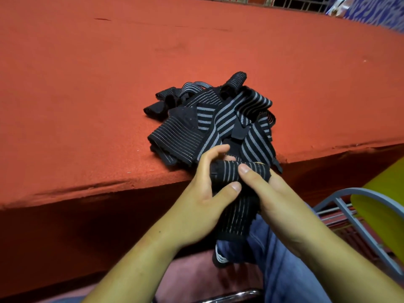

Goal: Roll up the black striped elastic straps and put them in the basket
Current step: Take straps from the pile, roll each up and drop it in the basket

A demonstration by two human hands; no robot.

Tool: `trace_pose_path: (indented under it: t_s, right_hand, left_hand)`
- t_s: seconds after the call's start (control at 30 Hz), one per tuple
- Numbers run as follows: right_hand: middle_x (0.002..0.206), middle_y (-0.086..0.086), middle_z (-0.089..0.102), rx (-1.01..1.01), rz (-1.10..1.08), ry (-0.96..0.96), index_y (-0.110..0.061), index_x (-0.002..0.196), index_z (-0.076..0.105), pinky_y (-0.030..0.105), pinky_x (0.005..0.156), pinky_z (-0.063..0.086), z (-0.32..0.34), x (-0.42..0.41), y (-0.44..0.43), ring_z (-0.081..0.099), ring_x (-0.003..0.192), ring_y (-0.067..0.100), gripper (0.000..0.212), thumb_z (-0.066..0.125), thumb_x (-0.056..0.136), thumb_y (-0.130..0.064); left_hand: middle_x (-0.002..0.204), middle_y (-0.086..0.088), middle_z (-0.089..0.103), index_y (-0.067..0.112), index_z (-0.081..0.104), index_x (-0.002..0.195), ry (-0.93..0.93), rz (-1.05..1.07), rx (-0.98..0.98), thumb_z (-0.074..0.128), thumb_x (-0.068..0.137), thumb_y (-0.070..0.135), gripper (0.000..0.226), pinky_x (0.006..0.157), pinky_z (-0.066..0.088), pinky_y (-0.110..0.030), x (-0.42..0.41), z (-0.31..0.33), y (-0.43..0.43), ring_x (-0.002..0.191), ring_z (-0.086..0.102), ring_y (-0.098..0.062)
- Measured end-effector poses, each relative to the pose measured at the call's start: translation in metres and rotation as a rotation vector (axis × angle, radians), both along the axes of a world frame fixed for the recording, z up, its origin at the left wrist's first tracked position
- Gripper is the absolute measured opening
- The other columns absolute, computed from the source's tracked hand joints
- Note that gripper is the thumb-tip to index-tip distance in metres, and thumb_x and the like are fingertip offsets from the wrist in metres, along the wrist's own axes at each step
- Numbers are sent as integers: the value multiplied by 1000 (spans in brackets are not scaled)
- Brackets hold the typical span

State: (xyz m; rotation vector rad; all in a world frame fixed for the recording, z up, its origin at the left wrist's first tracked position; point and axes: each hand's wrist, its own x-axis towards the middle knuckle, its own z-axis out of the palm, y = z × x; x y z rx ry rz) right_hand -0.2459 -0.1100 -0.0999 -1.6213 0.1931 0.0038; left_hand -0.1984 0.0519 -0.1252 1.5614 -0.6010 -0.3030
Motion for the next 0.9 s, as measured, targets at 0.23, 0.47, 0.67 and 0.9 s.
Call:
trace_pose_path:
  t_s: [0.23, 0.47, 0.67, 0.9]
  right_hand:
    - [117, 10, 79, 9, 37, 54, -16, 123, 73, 56, 107, 53, 3, -3, -2, 75, 113, 26, 52, 61, 95, -59]
    - [119, 4, 79, 23, -25, 8, -19, 127, 73, 51, 109, 52, 2, -6, -4, 74, 116, 22, 43, 60, 96, -46]
    - [123, 8, 77, 84, -76, 1, -14, 130, 71, 51, 111, 50, 1, -5, -5, 72, 119, 25, 42, 64, 98, -41]
    - [123, 12, 77, 167, -57, 67, -10, 129, 71, 51, 113, 48, 2, -5, -10, 72, 120, 27, 47, 61, 93, -40]
  left_hand:
    - [148, 20, 49, 32, 39, 148, -102, -9, 26, 61, 98, 10, 59, 114, 31, -12, -5, 4, 0, 143, 39, 3]
    - [159, 27, 31, 42, 11, 161, -53, -73, 115, 58, 102, 36, 76, 115, 26, -7, -1, 2, 0, 145, 28, 13]
    - [151, 28, 47, 40, 36, 156, -82, -16, 169, 53, 100, 54, 59, 113, 31, -12, 6, 2, 5, 137, 40, 15]
    - [125, 15, 70, 28, 62, 132, -211, 39, 178, 67, 100, 23, 33, 105, 47, -25, 13, 6, 10, 119, 64, -4]
